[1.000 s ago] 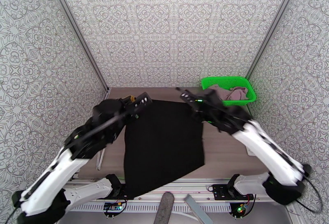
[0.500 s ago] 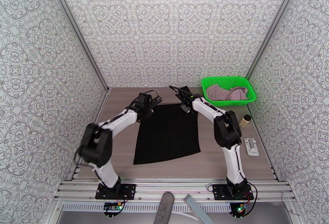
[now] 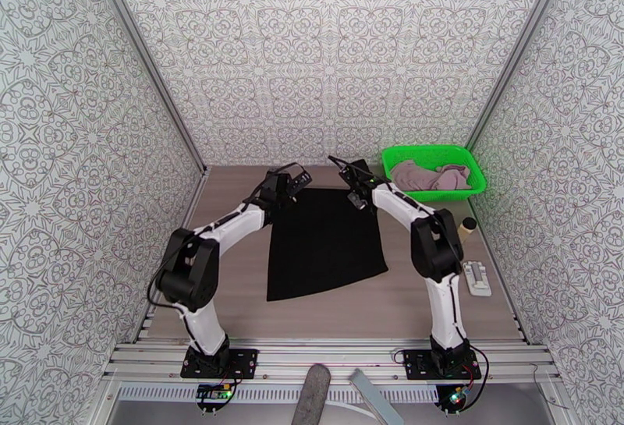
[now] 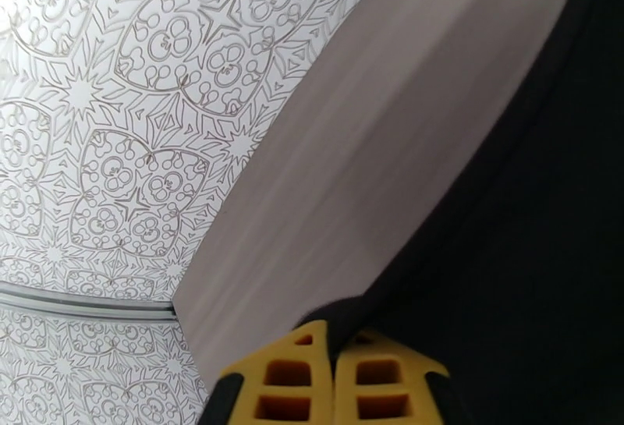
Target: Fold and stack the mixed laundry pile
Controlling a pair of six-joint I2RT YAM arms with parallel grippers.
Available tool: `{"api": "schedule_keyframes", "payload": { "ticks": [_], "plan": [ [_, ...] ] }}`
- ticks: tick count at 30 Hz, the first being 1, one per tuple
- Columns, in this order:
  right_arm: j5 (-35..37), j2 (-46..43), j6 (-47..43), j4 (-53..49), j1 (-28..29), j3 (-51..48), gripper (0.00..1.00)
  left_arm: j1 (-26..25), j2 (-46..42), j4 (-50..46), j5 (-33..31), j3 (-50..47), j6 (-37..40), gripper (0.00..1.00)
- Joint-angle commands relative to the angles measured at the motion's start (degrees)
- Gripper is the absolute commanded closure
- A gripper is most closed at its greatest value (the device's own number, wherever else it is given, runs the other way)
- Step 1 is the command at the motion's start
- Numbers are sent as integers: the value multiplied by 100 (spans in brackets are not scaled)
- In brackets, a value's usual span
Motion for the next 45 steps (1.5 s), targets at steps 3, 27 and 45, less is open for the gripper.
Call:
{"api": "schedule_keyframes", "payload": {
  "ticks": [3,27,45],
  "plan": [
    [-114,-1239,400,41,55,-1097,100,-442,-1007,5,-673,-742,-572,100],
    [125,-3603,2036,-519,1617,-4001,100,-2234,-3389,-1895,-2399,-2713,-2535,100],
    [-124,-3836,3041,-668,2180,-4696,100,-3547,-2866,-2894,-3309,-2644,-4226,100]
  ]
}}
